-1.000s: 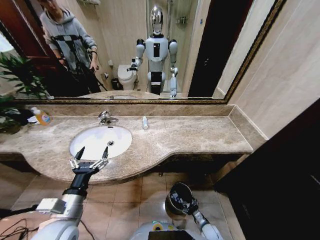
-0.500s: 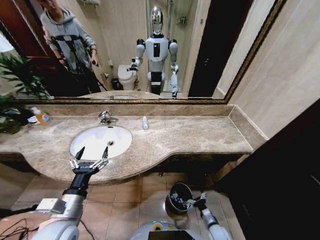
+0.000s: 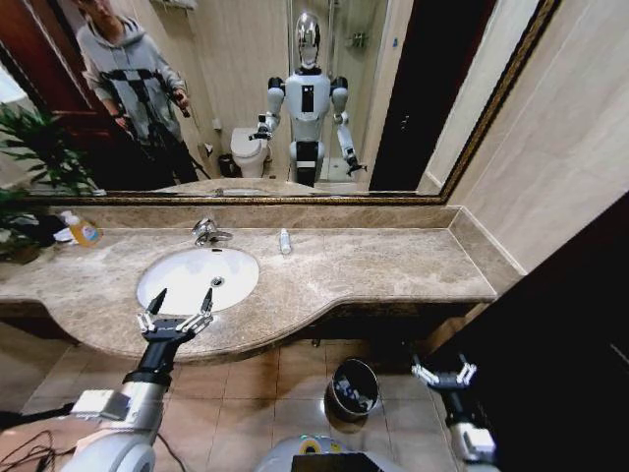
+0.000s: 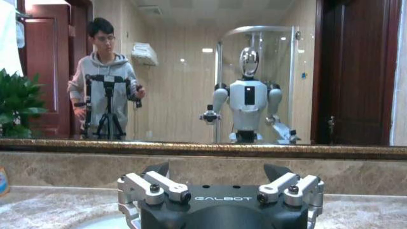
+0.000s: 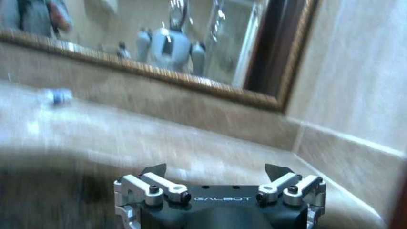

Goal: Pick up the trash from the sink and place it in the trash bin.

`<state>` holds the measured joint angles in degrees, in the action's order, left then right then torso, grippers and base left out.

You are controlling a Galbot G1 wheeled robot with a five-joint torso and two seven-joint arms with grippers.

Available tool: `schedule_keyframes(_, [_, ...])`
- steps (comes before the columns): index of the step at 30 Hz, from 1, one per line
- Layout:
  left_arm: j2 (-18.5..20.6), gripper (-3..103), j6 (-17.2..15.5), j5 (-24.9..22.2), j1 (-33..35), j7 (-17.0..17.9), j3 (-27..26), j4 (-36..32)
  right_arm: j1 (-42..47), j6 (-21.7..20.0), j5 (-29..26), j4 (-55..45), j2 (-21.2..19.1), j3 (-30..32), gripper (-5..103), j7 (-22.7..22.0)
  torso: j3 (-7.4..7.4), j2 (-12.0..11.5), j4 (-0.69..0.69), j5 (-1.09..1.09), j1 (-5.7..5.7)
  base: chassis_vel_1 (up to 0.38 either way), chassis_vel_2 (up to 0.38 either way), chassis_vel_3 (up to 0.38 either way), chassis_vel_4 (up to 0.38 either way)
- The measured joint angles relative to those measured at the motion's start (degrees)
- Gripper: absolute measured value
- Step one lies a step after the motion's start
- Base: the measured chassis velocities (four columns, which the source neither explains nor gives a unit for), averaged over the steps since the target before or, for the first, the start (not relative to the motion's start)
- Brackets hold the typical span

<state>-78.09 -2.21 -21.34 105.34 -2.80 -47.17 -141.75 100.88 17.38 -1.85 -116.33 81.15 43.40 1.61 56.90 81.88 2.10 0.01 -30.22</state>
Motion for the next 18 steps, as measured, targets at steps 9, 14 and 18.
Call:
schedule_keyframes(9, [0.00,100,0.00,0.00,0.00,0.01,0.00,0.00,-13.75,-21.69,-11.72,-13.78,-7.70,-4.86,100,5.34,0.00,0.00,0.00,-0.03,-0.01,0.000,0.000,0.000,0.000])
schedule_keyframes(14, [0.00,100,0.00,0.00,0.00,0.01,0.00,0.01,-27.22,-28.36,-15.89,-5.98,-15.14,-10.65,100,7.13,0.01,0.00,0.01,0.00,-0.02,0.000,0.000,0.000,0.000])
schedule_keyframes(18, [-0.01,100,0.00,0.00,0.00,-0.01,0.00,0.00,-40.42,-30.33,-17.84,3.91,-17.98,-19.16,100,5.86,0.02,-0.01,0.01,-0.01,-0.02,0.000,0.000,0.000,0.000])
